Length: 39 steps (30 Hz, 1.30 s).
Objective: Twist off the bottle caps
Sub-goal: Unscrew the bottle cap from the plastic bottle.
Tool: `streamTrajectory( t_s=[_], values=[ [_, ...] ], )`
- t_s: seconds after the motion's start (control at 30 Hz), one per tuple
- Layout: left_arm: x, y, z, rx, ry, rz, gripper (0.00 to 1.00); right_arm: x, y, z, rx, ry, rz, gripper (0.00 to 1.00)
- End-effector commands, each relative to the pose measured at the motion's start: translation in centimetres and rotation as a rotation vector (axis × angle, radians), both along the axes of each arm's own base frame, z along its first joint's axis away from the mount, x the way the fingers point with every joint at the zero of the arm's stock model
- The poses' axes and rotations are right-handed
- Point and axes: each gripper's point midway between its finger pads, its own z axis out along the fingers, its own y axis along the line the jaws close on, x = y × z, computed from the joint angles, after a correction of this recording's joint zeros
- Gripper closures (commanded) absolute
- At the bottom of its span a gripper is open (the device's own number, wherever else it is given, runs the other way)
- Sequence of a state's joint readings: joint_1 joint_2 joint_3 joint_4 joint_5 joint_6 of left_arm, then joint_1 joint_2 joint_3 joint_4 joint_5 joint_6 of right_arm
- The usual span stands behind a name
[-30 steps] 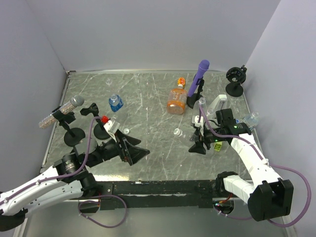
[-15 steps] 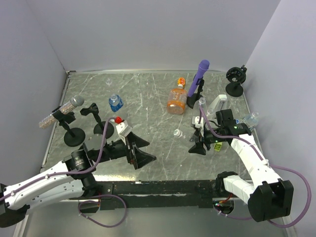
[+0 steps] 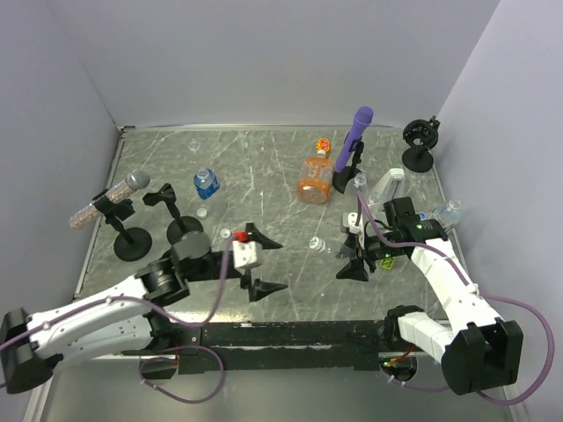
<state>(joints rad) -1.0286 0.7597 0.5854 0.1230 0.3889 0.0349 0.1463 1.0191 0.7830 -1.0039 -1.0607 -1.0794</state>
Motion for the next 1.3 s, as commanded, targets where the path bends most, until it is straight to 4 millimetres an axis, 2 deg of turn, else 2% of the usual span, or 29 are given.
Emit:
streamTrajectory(
  t_s=[0.0,0.13,0.23,0.33,0.47,0.83,1.0,1.07,1.27],
  values=[
    [2.7,-2.3,0.8,0.05,-0.244,-0.079,0.01,-0.4,0.7,0.4,0.021,-0.045,0.066,0.82],
    [4.8,-3.0,0.5,0.03,-0.235,-0.102,0.03,-0.8,0.9,-0.2,-0.012,-0.042,0.1,0.82],
    [5.5,-3.4,0.9,-0.016,-0.212,-0.129,0.05,-1.3,1.4,-0.5,-0.029,-0.052,0.136,0.81],
    [5.3,-4.2,1.0,-0.012,-0.183,-0.2,0.11,-1.0,1.6,-1.0,-0.065,-0.054,0.14,0.81],
    [4.4,-4.9,0.8,-0.023,-0.173,-0.287,0.13,-0.4,1.7,-1.6,-0.11,-0.056,0.126,0.81],
    [4.9,-5.8,-1.7,0.09,-0.134,-0.351,0.25,0.4,2.5,-0.2,-0.067,-0.034,0.101,0.82],
    [5.1,-6.0,-2.1,0.101,-0.119,-0.354,0.43,0.6,2.5,-0.5,-0.075,-0.016,0.093,0.82],
    [5.2,-6.0,-2.2,0.111,-0.114,-0.354,0.55,0.7,2.5,-0.4,-0.073,-0.014,0.091,0.82],
    [5.1,-6.2,-2.2,0.117,-0.092,-0.36,0.79,0.8,2.6,-0.4,-0.073,-0.011,0.083,0.82]
  ],
)
